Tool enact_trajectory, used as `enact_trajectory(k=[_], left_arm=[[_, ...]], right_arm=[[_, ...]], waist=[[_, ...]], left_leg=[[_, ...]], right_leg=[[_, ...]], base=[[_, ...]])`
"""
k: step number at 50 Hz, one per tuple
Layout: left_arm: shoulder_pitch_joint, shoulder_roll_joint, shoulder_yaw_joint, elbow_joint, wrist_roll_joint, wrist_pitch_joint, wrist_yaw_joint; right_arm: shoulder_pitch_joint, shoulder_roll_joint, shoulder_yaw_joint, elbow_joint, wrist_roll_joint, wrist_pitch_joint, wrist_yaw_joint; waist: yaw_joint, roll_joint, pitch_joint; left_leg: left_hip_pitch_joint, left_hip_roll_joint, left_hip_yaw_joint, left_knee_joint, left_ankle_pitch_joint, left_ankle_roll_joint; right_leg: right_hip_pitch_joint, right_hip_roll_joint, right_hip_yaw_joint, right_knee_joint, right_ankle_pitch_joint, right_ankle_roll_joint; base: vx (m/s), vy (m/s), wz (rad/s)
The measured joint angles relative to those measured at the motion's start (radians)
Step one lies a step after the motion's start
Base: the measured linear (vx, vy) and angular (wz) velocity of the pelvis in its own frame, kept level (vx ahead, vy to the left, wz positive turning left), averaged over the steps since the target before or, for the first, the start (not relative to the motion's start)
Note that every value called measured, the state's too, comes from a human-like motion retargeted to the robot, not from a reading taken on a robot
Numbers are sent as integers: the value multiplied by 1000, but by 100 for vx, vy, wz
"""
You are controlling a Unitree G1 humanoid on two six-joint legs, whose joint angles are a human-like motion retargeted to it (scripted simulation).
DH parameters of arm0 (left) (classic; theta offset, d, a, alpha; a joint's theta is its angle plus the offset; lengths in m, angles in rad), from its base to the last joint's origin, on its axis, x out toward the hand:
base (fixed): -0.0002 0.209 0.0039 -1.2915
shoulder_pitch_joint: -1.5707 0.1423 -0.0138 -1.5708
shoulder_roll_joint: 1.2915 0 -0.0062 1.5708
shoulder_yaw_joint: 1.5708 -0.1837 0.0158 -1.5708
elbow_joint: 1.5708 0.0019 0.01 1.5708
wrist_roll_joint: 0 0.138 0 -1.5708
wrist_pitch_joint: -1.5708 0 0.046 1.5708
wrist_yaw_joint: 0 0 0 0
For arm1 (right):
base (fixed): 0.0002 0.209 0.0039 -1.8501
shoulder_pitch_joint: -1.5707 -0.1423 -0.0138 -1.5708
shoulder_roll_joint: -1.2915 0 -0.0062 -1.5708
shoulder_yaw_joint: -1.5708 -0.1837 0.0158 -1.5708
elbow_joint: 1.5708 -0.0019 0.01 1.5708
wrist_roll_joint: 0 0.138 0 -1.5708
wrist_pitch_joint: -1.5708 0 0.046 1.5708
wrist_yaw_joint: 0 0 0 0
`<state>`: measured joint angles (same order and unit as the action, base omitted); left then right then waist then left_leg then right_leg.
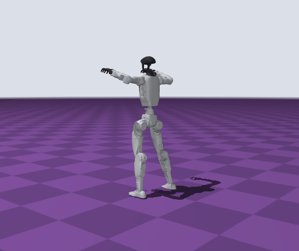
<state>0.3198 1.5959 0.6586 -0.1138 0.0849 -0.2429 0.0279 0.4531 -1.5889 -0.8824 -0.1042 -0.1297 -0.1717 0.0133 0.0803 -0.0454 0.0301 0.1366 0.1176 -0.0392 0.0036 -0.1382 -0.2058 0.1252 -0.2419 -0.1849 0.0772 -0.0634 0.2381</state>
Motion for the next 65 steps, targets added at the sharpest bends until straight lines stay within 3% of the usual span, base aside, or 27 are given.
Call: enact_trajectory(k=[11,13,15,65], left_arm=[[98,-15,93,-35,-14,-3,-14],[110,-13,97,-33,9,-22,-21],[107,-14,103,-36,-14,-7,-12],[148,-16,146,-35,-18,-4,-19]], right_arm=[[42,6,-47,-20,12,-1,7],[42,10,-37,-25,19,-20,10],[33,6,-37,-22,15,-4,6],[28,-2,-41,-11,10,2,7]], waist=[[-3,5,4],[-8,3,-13],[-5,3,-7],[-14,9,16]], left_leg=[[5,-1,-4,0,-2,0],[-31,-4,9,61,-47,24],[-13,-3,-6,15,-8,0],[0,-7,10,-2,1,1]], right_leg=[[8,-1,-5,0,-2,-1],[-24,-10,-11,50,-27,3],[-6,-4,-5,8,-5,0],[-9,-6,13,0,4,-1]], base=[[0,0,0],[0,0,0],[0,0,0],[0,0,0]])
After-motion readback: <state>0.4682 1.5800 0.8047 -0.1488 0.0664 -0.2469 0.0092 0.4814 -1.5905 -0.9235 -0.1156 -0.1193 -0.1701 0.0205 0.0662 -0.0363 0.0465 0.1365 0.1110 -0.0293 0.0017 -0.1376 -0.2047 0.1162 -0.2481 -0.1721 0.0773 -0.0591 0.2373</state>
